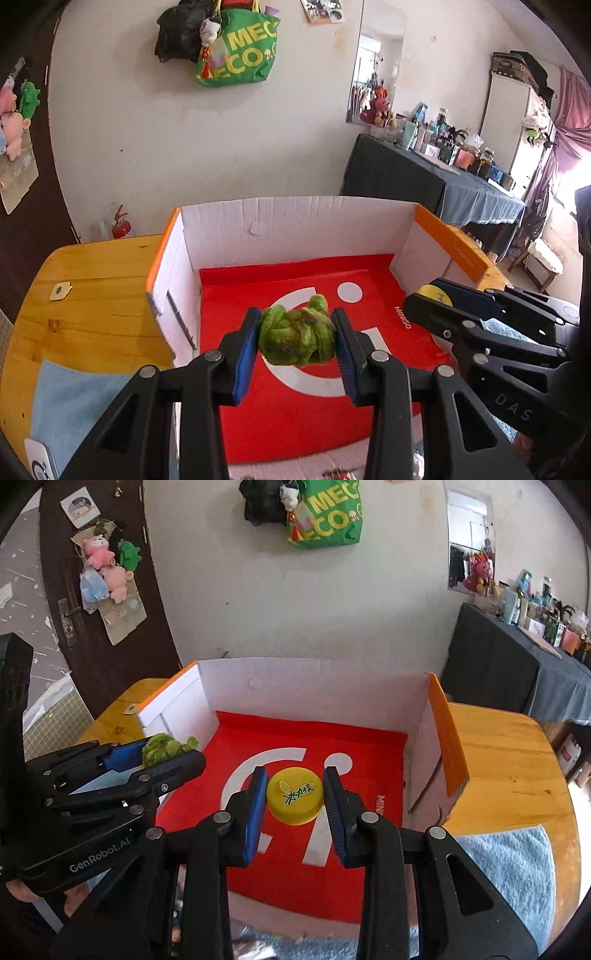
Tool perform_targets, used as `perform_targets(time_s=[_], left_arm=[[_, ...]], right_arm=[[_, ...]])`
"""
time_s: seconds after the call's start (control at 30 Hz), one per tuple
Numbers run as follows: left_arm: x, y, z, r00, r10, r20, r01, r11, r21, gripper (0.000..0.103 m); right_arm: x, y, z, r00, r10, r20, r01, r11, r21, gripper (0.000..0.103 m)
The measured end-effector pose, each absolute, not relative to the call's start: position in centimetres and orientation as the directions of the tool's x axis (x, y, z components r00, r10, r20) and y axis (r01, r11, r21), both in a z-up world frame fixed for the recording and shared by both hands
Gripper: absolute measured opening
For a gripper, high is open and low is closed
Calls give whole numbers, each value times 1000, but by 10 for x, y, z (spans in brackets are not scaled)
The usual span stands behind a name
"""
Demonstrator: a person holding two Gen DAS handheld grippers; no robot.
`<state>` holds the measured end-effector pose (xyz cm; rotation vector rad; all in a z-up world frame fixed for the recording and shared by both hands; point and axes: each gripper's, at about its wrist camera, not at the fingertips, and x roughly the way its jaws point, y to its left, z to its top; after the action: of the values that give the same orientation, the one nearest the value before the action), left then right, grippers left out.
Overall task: Organize objects
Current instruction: 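Lift both held items and carry them over into the red-lined box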
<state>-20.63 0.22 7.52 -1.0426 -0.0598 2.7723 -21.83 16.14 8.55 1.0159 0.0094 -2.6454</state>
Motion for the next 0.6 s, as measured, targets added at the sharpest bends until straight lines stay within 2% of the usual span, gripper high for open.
perform_targets(time_s=[0.2,0.6], left_arm=[[-231,4,64,-696,195,-691,-151,-981,-125,40],[-264,-1,36,-614,185,-768,-126,-983,-135,40]], right_arm=[[-250,159,69,-634,-254,-731,276,-957,94,29],[-284,158,50,-561,-201,-803,250,-966,67,29]])
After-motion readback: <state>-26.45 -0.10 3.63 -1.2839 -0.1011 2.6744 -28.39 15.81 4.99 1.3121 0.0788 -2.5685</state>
